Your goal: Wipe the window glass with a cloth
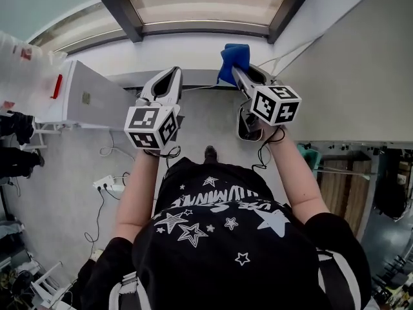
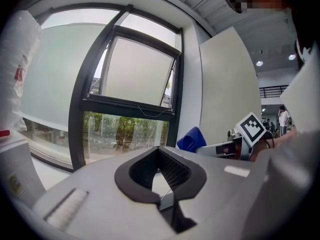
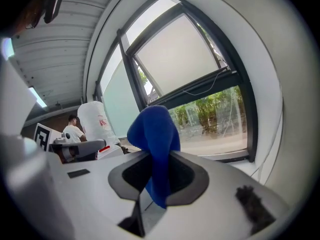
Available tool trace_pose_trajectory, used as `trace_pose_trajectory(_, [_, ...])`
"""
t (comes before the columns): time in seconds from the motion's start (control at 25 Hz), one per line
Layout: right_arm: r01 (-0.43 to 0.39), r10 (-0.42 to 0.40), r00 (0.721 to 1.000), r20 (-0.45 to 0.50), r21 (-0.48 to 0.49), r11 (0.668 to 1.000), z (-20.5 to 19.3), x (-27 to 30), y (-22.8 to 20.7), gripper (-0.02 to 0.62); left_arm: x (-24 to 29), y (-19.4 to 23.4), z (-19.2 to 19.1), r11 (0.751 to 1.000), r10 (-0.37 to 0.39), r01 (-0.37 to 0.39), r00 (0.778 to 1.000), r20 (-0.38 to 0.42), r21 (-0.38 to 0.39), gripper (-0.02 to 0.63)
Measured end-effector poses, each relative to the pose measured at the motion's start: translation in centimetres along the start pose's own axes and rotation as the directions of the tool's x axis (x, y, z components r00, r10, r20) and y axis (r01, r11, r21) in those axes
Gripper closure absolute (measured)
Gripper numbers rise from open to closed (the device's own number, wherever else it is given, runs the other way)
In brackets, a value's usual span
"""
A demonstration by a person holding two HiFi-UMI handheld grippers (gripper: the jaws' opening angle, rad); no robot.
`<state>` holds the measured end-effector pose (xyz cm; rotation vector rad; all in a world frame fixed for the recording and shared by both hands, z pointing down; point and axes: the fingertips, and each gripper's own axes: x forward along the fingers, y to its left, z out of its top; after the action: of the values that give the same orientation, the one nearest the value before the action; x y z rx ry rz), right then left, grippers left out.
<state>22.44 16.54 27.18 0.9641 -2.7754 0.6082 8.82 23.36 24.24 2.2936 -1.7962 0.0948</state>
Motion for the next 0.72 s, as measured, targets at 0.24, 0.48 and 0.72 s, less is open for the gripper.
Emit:
trace_pose_trajectory(0.24, [-0.022,0.022,1.000,0.000,0.021,1.000,0.5,1.0,-1.0,0.522,1.0,0.3,0.4,1.000,0.027,-0.027,1.000,-0.010,0.008,0.597])
trace_pose_trajectory(0.48, [-0.039,0.039,0.999,-0.003,0.016,0.999,1.1,2.5,-0.9,0.521,1.9,1.5,1.3,0.999,0.043,-0.043,0.999,0.000,0.005,0.597])
trace_pose_trajectory(0.72, [-0.029,0.029,1.000,-0.001,0.012,1.000,1.7,4.0,-1.6,0.522,3.5,3.1,2.0,0.999,0.034,-0.034,0.999,0.010,0.000,0.597])
